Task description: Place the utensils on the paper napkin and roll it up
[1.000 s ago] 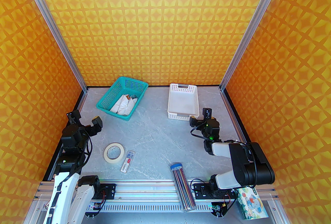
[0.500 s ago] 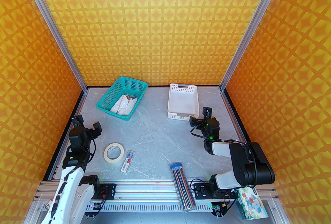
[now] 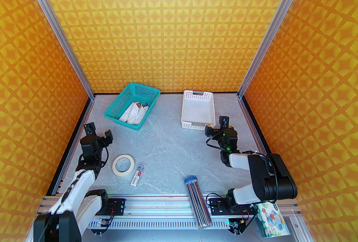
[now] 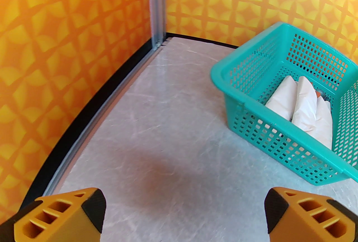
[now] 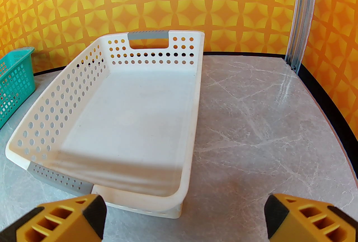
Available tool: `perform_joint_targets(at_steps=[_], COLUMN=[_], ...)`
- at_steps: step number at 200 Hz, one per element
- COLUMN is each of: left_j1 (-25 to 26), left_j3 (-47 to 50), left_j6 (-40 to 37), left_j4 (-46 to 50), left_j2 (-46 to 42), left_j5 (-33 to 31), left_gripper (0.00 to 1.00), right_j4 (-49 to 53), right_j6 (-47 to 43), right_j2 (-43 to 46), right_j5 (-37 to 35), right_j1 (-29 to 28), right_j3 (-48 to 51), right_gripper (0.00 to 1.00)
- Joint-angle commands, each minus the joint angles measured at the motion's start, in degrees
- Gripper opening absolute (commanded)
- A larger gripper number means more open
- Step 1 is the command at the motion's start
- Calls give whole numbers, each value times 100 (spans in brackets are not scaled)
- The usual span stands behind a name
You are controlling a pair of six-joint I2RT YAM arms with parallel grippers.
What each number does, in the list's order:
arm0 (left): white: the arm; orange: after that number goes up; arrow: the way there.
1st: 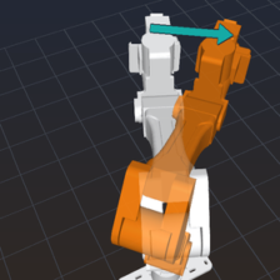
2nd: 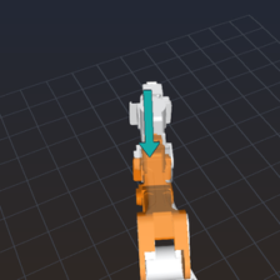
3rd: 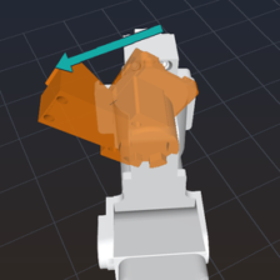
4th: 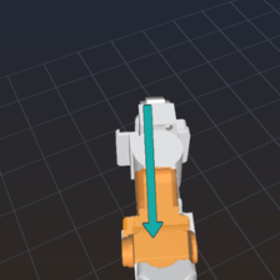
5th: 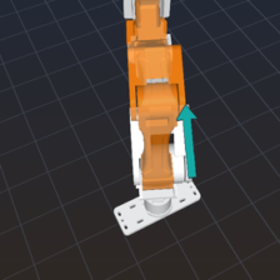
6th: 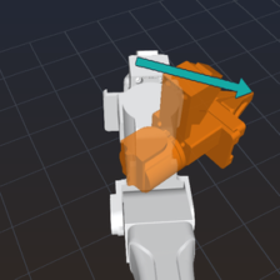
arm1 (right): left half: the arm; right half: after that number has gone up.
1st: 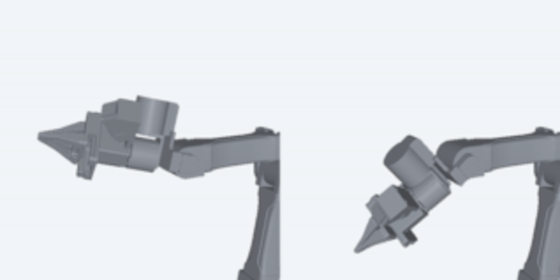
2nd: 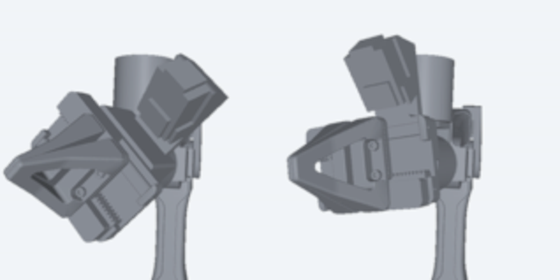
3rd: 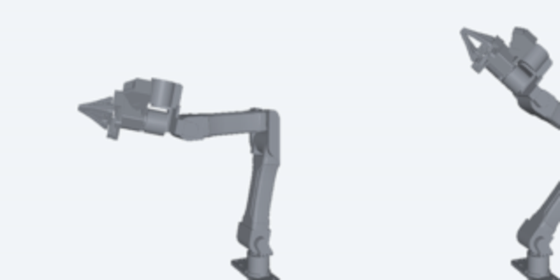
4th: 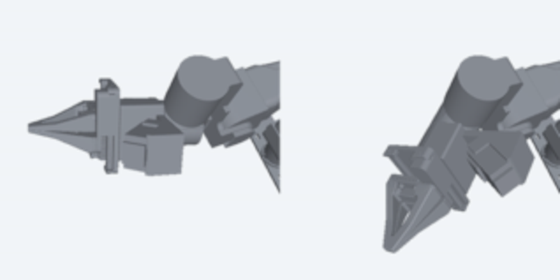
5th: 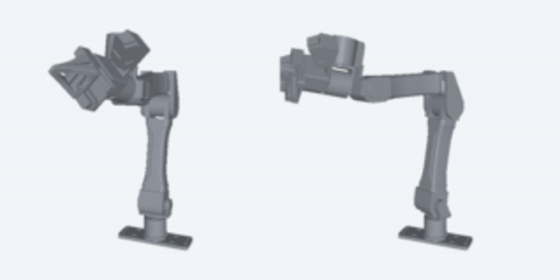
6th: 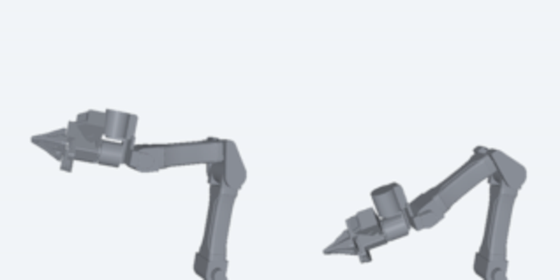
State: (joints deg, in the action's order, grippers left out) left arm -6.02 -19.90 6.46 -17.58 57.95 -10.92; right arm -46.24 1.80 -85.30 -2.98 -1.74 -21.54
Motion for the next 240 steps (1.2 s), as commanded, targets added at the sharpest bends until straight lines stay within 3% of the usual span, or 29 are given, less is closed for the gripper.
perform_joint_targets(at_steps=[1,52,129,240], left_j1=[-22,9,66,81], left_j3=[157,183,14,-146], left_j6=[-99,-199,-507,-523], left_j4=[-1086,-2470,-3640,-3287], left_j2=[381,1567,3008,2994], left_j5=[382,1002,1241,1259], left_gripper=[99,99,99,99], right_j4=[44,62,89,115], right_j6=[-84,-92,-101,-119], right_j2=[-39,-42,-45,-48], right_j5=[0,-33,-63,-115], right_j1=[7,-11,-28,-55], right_j3=[-82,-94,-110,-124], right_gripper=[99,99,99,99])
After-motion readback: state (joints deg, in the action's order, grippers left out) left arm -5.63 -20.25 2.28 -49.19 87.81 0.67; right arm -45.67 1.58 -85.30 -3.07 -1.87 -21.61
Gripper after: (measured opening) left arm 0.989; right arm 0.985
